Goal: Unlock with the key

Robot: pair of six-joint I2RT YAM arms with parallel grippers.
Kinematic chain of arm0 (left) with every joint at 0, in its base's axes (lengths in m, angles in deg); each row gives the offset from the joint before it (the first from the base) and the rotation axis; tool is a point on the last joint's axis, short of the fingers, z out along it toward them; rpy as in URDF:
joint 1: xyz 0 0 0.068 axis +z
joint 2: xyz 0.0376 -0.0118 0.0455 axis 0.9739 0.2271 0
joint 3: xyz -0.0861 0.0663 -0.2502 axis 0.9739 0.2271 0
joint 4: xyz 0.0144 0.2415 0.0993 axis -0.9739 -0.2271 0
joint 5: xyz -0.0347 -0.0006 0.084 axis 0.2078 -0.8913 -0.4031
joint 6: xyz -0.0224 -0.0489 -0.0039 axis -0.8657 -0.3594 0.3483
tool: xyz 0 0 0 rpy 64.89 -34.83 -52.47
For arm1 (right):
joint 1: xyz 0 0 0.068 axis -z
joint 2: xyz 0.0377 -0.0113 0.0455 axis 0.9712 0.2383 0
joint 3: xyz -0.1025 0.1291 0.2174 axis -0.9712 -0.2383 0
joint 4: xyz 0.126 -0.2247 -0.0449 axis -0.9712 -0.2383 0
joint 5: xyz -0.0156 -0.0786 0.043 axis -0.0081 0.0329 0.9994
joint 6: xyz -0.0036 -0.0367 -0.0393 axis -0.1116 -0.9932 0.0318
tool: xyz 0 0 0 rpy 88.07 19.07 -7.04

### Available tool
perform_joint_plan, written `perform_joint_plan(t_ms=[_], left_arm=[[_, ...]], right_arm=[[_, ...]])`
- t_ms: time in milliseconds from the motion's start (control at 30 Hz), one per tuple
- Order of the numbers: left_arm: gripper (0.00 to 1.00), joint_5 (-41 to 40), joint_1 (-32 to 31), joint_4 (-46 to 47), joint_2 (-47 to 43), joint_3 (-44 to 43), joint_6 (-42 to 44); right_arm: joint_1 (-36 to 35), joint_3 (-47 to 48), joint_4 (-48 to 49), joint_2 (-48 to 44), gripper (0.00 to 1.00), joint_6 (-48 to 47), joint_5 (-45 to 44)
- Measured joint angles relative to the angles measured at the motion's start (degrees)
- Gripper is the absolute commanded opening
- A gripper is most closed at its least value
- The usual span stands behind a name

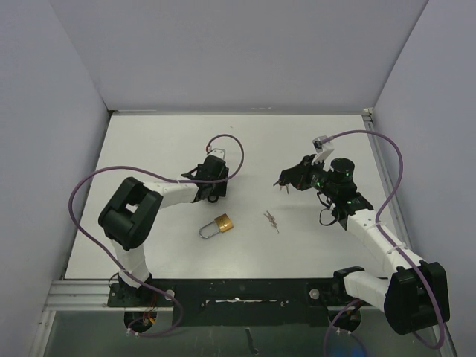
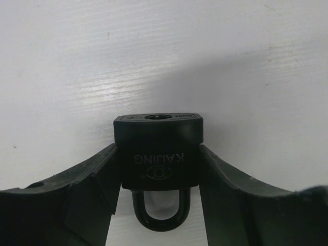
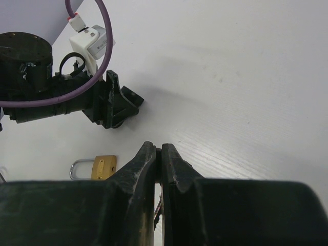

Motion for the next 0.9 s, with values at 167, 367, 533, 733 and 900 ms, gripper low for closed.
perform_joint_plan(t_ms=[167, 367, 533, 733, 900], left_arm=[[0.00, -0.2, 0.0, 0.3, 0.0, 0.0, 0.5], [0.00, 2.0, 0.0, 1.8, -0.2, 0.4, 3.7], [0.00, 9.5, -0.2, 12.9, -6.3, 9.3, 7.9], [0.00, 17.1, -1.1, 29.6, -14.4, 18.1, 11.3], [0.00, 20.2, -3.3, 48.5, -15.1, 25.7, 14.4]], right_arm=[[0.0, -0.1, 0.0, 0.0, 0.00, 0.0, 0.0], [0.3, -0.3, -0.3, 0.0, 0.00, 0.0, 0.0], [0.3, -0.3, -0.4, 0.0, 0.00, 0.2, 0.0], [0.3, -0.3, -0.4, -0.9, 0.00, 1.3, -0.1], [0.0, -1.0, -0.4, -3.3, 0.00, 2.5, -1.2]])
